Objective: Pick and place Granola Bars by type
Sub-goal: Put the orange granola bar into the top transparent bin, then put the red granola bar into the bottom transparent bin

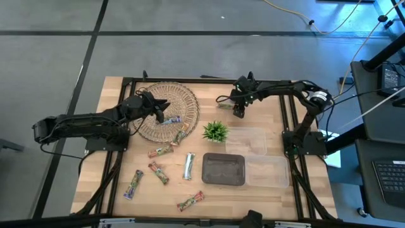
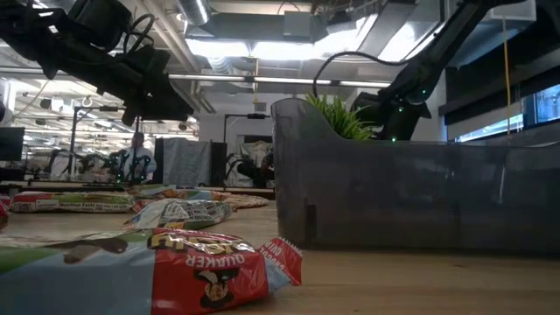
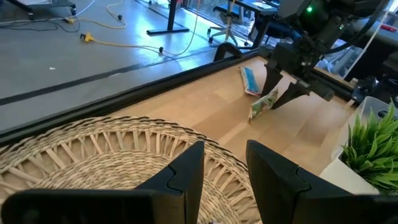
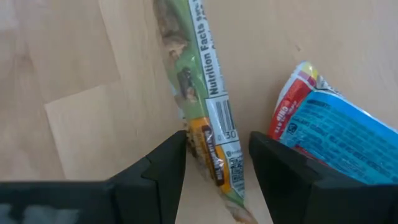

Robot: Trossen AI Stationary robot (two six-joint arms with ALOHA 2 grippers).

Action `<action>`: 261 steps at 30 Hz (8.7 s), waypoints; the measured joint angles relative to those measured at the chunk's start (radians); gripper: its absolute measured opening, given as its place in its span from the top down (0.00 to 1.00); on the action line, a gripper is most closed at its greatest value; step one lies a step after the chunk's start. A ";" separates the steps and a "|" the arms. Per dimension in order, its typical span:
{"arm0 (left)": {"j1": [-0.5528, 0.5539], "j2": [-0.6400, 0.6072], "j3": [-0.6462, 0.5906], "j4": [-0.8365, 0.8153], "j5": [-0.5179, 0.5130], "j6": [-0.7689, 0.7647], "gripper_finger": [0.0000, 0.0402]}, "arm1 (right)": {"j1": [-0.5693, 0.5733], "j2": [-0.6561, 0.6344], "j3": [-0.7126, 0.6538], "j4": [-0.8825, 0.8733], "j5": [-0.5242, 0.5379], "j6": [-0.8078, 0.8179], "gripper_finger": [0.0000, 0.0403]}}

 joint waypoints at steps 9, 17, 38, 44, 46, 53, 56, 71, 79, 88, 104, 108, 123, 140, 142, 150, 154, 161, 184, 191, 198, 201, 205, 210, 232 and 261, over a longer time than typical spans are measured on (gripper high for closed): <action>0.000 0.000 0.000 0.000 -0.037 0.001 0.72 | -0.001 0.002 0.000 0.001 0.002 -0.002 0.69; 0.000 0.000 0.000 0.000 -0.037 0.002 0.72 | 0.002 0.003 -0.001 -0.005 0.003 0.001 0.83; 0.000 0.000 0.000 0.000 -0.056 0.002 0.72 | 0.022 -0.390 -0.006 -0.275 -0.022 0.242 0.84; 0.000 0.000 0.000 0.001 -0.056 0.001 0.72 | 0.119 -0.603 -0.006 -0.404 -0.115 0.419 0.85; 0.000 0.000 0.000 0.001 -0.056 0.001 0.72 | 0.172 -0.661 -0.005 -0.445 -0.122 0.489 0.84; 0.000 0.000 0.000 0.001 -0.056 0.001 0.72 | 0.408 -0.794 -0.005 -0.602 -0.144 0.715 0.86; 0.000 0.000 0.000 0.001 -0.056 0.000 0.72 | 0.502 -0.808 -0.005 -0.630 -0.107 0.783 0.86; 0.000 0.000 -0.001 0.001 -0.054 -0.009 0.72 | 0.696 -0.707 -0.184 -0.516 0.070 0.865 0.85; 0.000 0.000 -0.001 0.001 -0.055 -0.009 0.72 | 0.696 -0.611 -0.240 -0.394 0.070 0.857 0.84; 0.000 0.000 -0.001 0.001 -0.055 -0.009 0.72 | 0.695 -0.577 -0.241 -0.392 0.069 0.831 0.83; 0.000 0.000 -0.001 0.001 -0.056 -0.008 0.72 | 0.695 -0.577 -0.220 -0.425 0.046 0.834 0.68; 0.000 0.000 -0.001 0.001 -0.056 -0.008 0.72 | 0.673 -0.577 -0.135 -0.491 0.050 0.802 0.60; 0.000 0.000 -0.001 0.001 -0.056 -0.007 0.72 | 0.476 -0.578 0.221 -0.521 0.472 0.518 0.55; 0.000 0.000 -0.001 0.001 -0.056 -0.007 0.72 | -0.054 -0.305 0.396 -0.518 0.120 0.552 0.55; 0.000 0.000 -0.001 0.001 -0.056 -0.007 0.72 | -0.084 -0.245 0.416 -0.518 0.091 0.549 0.55; 0.000 0.000 -0.001 0.001 -0.056 -0.007 0.72 | -0.116 -0.035 0.480 -0.532 0.090 0.350 0.50; 0.000 0.000 -0.001 0.001 -0.056 -0.007 0.72 | -0.107 0.005 0.511 -0.555 0.052 0.138 0.50; 0.000 0.000 -0.001 0.001 -0.056 -0.008 0.72 | -0.081 0.011 0.516 -0.546 0.049 -0.044 0.49; 0.000 0.000 -0.001 0.001 -0.056 -0.007 0.72 | -0.044 0.024 0.516 -0.564 0.137 -0.322 0.22; 0.000 0.000 -0.001 0.001 -0.056 -0.005 0.72 | -0.031 0.093 0.516 -0.608 0.150 -0.350 0.22; 0.000 0.000 -0.001 0.001 -0.056 0.002 0.72 | -0.009 0.173 0.516 -0.598 0.281 -0.403 0.22; 0.000 0.000 -0.001 0.000 -0.056 0.002 0.72 | -0.001 0.203 0.516 -0.593 0.308 -0.424 0.22; 0.000 0.000 -0.001 0.000 -0.056 0.002 0.72 | 0.007 0.229 0.516 -0.584 0.313 -0.472 0.22; 0.000 0.000 0.000 0.001 -0.056 0.002 0.72 | 0.007 0.253 0.515 -0.565 0.314 -0.478 0.22; 0.000 0.000 0.000 0.000 -0.056 0.020 0.72 | 0.009 0.316 0.517 -0.573 0.324 -0.474 0.64; 0.000 0.000 0.000 0.001 -0.052 0.018 0.72 | 0.132 -0.098 0.578 -0.838 0.081 -0.122 0.80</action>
